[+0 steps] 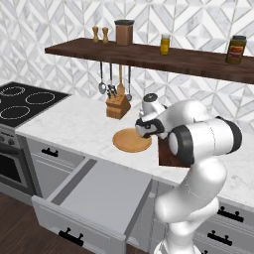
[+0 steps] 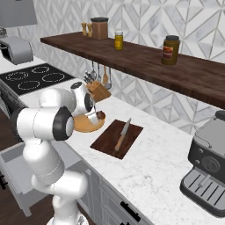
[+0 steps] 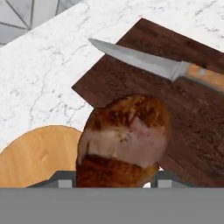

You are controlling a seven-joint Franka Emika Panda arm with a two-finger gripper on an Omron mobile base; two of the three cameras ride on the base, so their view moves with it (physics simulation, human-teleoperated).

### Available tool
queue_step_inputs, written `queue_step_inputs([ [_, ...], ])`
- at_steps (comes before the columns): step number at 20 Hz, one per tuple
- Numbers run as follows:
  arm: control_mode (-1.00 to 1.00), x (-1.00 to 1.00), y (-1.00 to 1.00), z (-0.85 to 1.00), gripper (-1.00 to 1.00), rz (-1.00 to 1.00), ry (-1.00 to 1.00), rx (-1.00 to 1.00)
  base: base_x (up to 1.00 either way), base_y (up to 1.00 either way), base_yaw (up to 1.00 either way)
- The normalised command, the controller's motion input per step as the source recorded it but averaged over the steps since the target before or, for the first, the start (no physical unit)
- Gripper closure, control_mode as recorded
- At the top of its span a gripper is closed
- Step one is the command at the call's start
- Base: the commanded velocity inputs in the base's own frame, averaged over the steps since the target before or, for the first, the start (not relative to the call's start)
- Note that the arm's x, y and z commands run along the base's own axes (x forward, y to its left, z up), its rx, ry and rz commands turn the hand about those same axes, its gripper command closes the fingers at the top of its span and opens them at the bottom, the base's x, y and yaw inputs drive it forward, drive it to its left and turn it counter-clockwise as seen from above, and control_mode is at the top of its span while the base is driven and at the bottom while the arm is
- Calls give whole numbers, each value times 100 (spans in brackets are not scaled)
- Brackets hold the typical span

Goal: Pick up the knife from the drawer and place it on the cutting board. Then place the meat from the plate to the cutting board.

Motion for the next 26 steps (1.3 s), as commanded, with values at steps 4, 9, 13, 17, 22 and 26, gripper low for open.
queue_step_inputs([
  [4,-100,-78,-74,9,100,-13,5,-15,0,0,0],
  [9,-100,-61,-81,-5,100,-6,5,-5,0,0,0],
  [13,-100,-21,-42,-7,100,2,12,0,0,0,0],
  [17,-100,-3,4,-18,100,16,19,-1,0,0,0],
  [22,-100,0,11,-45,100,18,20,-4,0,0,0],
  [26,-100,0,0,-39,100,13,8,-1,0,0,0],
])
